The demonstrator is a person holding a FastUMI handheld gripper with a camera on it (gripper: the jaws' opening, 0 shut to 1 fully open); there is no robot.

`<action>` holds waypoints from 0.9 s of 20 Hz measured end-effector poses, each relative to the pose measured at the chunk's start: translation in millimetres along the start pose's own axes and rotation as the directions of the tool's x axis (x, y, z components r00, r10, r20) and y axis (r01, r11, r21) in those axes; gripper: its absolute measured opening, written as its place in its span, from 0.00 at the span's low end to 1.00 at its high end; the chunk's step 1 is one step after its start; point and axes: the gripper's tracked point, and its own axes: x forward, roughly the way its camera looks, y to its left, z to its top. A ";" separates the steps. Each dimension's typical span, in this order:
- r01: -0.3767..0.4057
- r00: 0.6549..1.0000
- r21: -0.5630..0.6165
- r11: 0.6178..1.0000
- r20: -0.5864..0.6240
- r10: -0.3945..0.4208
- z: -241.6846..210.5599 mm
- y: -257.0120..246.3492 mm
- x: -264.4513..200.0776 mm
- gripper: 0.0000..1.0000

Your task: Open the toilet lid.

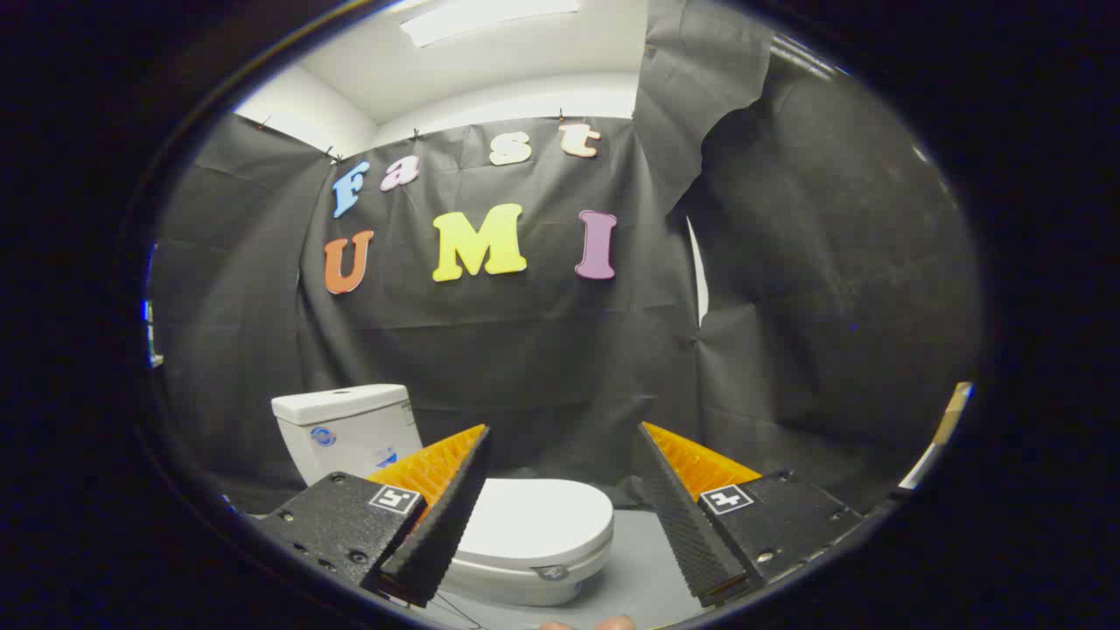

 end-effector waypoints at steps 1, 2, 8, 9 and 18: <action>0.010 1.000 -0.011 1.000 0.006 -0.010 1.8 -2.5 -0.5 1.00; 0.016 1.000 -0.015 1.000 0.010 -0.016 1.6 -5.6 0.0 1.00; 0.054 0.998 -0.020 0.998 0.014 -0.053 3.5 -21.9 0.2 1.00; 0.056 0.998 -0.014 0.998 0.013 -0.056 4.0 -24.4 0.6 1.00; 0.083 0.997 -0.032 0.996 -0.004 -0.083 -4.6 -30.7 2.6 1.00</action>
